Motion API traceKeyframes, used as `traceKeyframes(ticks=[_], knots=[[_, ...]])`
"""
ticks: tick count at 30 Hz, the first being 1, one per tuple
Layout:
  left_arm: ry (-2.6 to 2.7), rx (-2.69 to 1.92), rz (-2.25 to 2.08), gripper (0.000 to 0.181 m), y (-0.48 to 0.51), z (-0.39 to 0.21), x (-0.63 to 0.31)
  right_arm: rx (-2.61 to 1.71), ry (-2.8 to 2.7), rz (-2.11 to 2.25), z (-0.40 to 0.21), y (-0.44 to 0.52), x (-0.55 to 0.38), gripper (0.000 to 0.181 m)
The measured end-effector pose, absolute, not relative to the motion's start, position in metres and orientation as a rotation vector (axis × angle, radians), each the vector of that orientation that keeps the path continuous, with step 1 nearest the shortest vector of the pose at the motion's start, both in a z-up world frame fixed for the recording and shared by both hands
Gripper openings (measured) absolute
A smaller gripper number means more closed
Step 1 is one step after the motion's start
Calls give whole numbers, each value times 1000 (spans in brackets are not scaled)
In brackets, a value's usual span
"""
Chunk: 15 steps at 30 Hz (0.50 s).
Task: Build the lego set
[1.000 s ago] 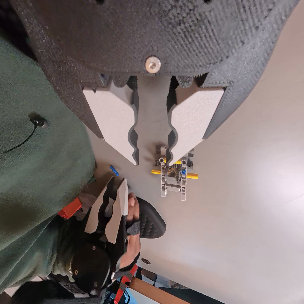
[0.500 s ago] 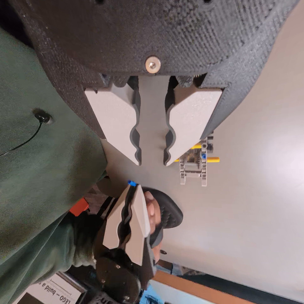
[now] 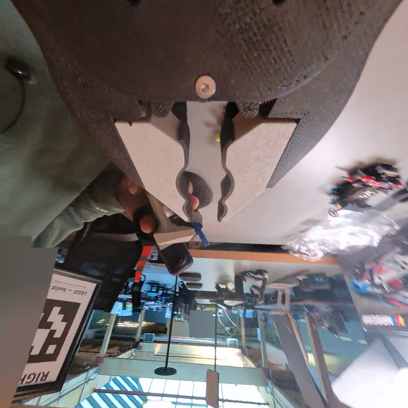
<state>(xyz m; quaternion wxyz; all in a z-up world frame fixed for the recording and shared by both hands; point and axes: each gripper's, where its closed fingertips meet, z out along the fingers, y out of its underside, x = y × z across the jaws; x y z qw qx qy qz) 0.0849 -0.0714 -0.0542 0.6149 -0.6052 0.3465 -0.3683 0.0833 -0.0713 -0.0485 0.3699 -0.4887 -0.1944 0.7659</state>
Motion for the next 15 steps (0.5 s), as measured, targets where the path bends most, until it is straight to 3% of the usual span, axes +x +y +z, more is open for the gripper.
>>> traceKeyframes(ticks=[5,15], knots=[[848,-1317,-517,21,-75,-49,81,-1269,-191,2221,-47,-67,86,3],[852,-1216,-317,15,-81,-39,76,-1234,-49,2240,-42,-75,68,3]])
